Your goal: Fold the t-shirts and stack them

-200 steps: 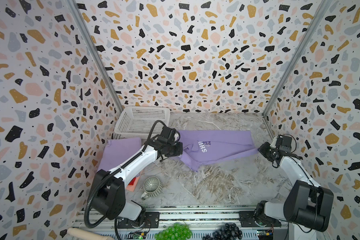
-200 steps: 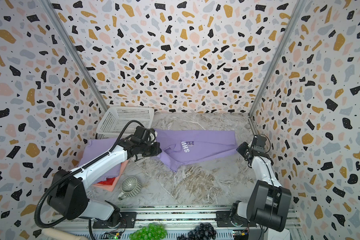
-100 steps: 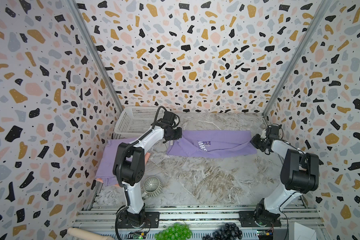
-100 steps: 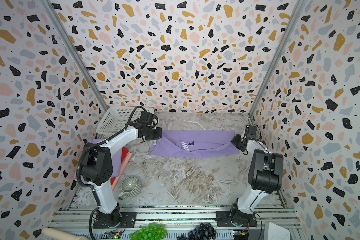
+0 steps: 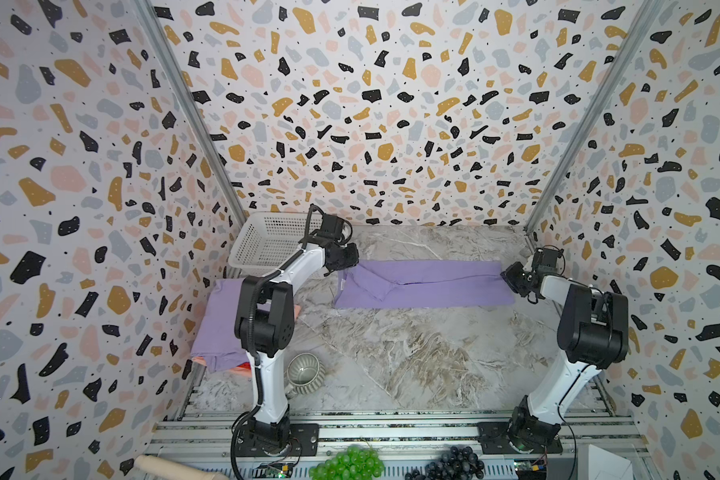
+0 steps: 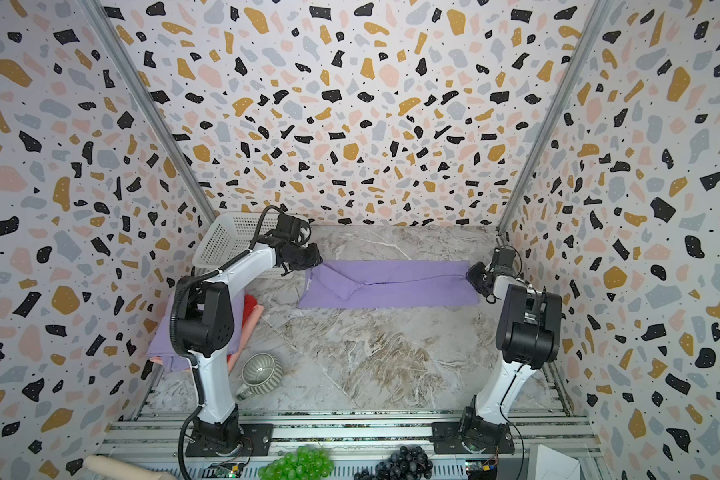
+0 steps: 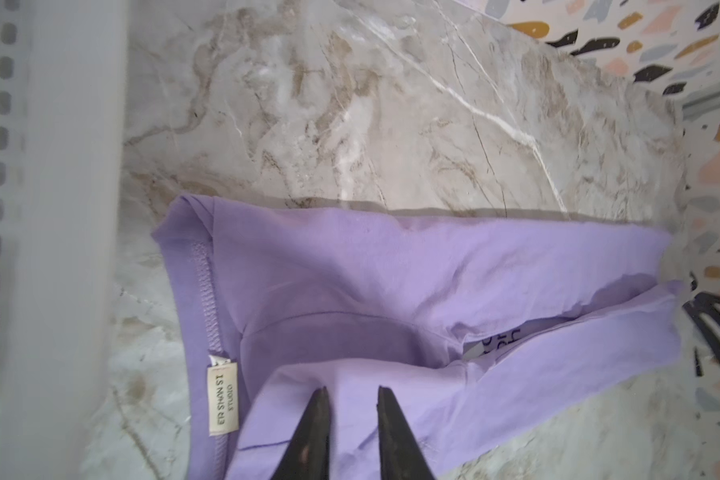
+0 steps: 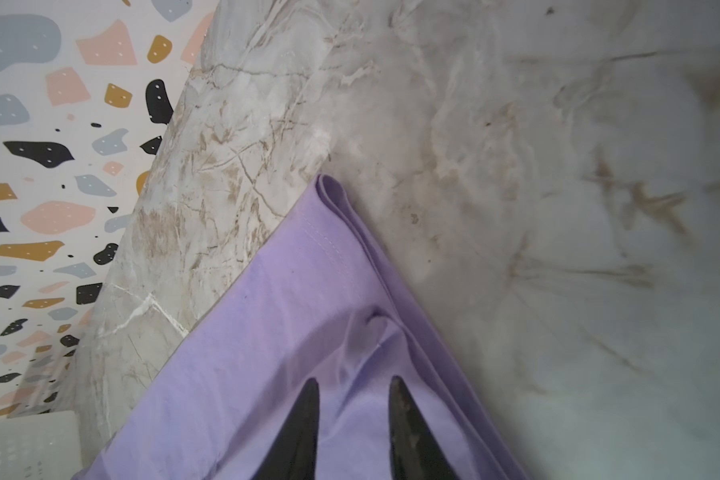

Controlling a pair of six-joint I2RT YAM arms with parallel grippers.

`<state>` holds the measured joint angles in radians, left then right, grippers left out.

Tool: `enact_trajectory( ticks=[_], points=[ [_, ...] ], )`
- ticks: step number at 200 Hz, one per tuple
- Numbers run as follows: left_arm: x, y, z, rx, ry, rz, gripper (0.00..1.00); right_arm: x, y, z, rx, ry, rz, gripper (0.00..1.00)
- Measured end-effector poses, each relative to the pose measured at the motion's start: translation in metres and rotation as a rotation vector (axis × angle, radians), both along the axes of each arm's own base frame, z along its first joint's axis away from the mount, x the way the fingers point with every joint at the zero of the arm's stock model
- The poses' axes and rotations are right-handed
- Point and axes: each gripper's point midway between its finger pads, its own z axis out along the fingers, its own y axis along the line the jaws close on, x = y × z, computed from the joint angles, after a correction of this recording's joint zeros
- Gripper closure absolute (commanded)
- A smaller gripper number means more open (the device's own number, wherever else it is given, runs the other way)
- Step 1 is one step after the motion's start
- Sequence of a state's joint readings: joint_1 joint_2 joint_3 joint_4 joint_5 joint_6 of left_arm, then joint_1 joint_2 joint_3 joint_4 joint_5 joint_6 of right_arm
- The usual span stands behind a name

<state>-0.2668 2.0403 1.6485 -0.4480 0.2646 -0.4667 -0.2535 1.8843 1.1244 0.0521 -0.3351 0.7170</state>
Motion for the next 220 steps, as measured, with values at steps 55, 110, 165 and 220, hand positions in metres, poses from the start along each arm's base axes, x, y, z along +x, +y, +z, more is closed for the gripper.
enact_trajectory(
  ticks=[55,110,165,220],
  points=[
    [0.023,0.002,0.011,-0.067,-0.065,0.086,0.53,0.011,0.001,0.038,0.01,-0.123,0.002,0.43],
    [-0.021,-0.026,0.032,-0.056,-0.069,-0.004,0.51,-0.018,0.027,0.079,-0.022,-0.205,0.06,0.43],
    [-0.103,-0.07,-0.024,0.006,0.102,-0.142,0.48,-0.029,0.082,0.036,0.006,-0.113,0.2,0.43],
    [-0.104,-0.081,-0.06,0.016,0.176,-0.09,0.46,-0.029,0.104,0.005,0.024,-0.061,0.263,0.43]
  ],
)
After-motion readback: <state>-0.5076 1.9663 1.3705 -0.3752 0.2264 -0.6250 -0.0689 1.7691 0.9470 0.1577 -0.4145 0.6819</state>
